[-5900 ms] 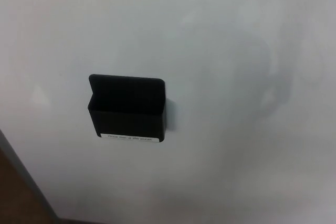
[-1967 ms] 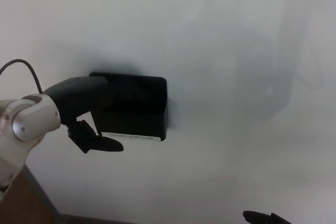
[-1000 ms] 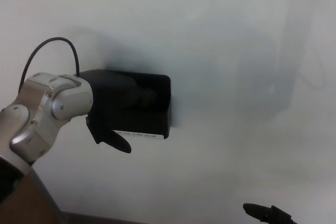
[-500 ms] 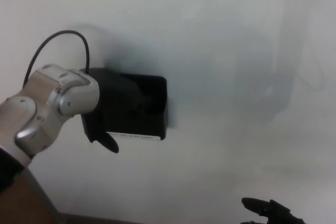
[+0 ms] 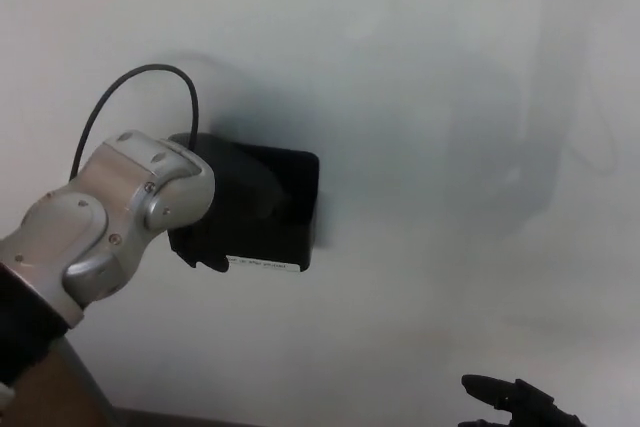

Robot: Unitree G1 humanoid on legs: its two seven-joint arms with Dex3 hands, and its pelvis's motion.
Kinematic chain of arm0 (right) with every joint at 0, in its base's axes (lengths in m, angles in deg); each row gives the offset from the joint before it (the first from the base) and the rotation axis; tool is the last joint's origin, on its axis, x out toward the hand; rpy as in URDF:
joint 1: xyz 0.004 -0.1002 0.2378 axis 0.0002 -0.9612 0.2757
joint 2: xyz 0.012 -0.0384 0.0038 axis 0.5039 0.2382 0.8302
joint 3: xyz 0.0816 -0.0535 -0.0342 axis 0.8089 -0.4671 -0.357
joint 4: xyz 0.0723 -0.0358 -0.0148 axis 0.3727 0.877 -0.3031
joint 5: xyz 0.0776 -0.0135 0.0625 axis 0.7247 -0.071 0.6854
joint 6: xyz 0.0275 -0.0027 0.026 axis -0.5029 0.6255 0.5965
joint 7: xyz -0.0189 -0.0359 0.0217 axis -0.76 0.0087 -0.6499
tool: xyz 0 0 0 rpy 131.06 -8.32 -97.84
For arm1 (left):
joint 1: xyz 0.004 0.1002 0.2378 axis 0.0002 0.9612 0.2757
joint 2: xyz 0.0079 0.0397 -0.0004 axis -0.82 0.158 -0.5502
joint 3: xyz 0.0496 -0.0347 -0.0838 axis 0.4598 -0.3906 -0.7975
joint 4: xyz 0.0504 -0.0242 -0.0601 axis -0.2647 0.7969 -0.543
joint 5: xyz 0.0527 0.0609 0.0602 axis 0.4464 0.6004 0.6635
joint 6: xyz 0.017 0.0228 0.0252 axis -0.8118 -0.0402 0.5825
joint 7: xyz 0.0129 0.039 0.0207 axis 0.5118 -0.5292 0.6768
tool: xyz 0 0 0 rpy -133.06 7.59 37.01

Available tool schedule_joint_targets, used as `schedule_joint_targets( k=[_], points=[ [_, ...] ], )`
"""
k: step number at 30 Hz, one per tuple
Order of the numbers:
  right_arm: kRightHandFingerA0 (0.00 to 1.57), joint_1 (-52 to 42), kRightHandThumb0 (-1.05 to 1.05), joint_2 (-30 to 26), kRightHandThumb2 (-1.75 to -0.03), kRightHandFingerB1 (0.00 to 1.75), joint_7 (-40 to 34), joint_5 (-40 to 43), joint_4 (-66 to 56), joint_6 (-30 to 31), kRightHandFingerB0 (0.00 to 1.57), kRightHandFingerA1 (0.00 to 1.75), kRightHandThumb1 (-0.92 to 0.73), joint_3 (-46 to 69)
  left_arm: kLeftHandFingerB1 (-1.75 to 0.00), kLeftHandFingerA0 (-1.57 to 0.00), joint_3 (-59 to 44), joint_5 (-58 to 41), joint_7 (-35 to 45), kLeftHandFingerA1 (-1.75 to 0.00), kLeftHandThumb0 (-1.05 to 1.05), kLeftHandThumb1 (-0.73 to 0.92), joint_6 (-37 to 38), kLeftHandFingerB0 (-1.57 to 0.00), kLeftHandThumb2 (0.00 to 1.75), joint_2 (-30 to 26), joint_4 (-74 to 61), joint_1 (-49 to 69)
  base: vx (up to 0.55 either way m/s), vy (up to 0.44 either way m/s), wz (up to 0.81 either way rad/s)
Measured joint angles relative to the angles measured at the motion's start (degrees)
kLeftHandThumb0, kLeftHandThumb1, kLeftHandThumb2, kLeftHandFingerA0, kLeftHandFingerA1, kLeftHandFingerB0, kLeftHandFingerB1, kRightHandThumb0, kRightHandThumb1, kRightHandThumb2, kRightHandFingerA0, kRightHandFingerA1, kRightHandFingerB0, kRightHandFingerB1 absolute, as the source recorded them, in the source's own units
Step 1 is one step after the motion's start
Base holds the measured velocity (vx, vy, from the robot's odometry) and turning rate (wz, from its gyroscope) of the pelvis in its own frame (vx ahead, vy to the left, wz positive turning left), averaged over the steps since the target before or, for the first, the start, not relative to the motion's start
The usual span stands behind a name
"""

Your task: A magnetic marker holder is on the left hand side of the white board, the robot put the index and middle finger into the opening of the container and pull off the magnetic holder and hand it to a human on the left hand side.

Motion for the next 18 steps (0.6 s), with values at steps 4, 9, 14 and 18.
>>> schedule_joint_targets(
  k=[4, 9, 14, 18],
  points=[
    [0.76, 0.3, -0.55, 0.0, -0.62, 0.45, 0.1, 0.2, 0.0, 0.2, 0.63, 0.5, -0.74, 0.2, -1.5, -0.68, -0.7, -1.2, 0.5, -1.7, -0.21, 0.65, 0.2, -0.64, 0.84, 1.4, 3.0, 2.2, 0.0, 0.0, 0.0],
    [0.77, 0.3, -0.56, 0.0, -0.62, 0.45, 0.1, 0.2, 0.0, 0.3, 0.63, 0.5, -0.74, 0.1, -1.45, -0.72, -3.7, -5.2, 2.2, -1.63, -0.19, 0.62, 0.2, -0.7, 0.99, 4.0, 6.9, 4.5, 0.0, 0.0, 0.0],
    [0.78, 0.4, -0.58, 0.0, -0.63, 0.44, 0.1, 0.2, 0.0, 0.4, 0.63, 0.49, -0.75, 0.1, -1.46, -0.89, -6.8, -9.3, 5.1, -1.7, -0.12, 0.59, -0.2, -0.66, 0.86, 6.0, 9.4, 4.6, 0.0, 0.0, 0.0],
    [0.78, 0.5, -0.58, 0.0, -0.63, 0.44, 0.1, 0.3, 0.0, 0.4, 0.64, 0.5, -0.76, 0.1, -1.43, -0.81, -8.6, -12.3, 8.1, -1.71, -0.19, 0.61, -2.0, -0.69, 0.93, 7.9, 11.5, 4.6, 0.0, 0.0, 0.0]
  ],
)
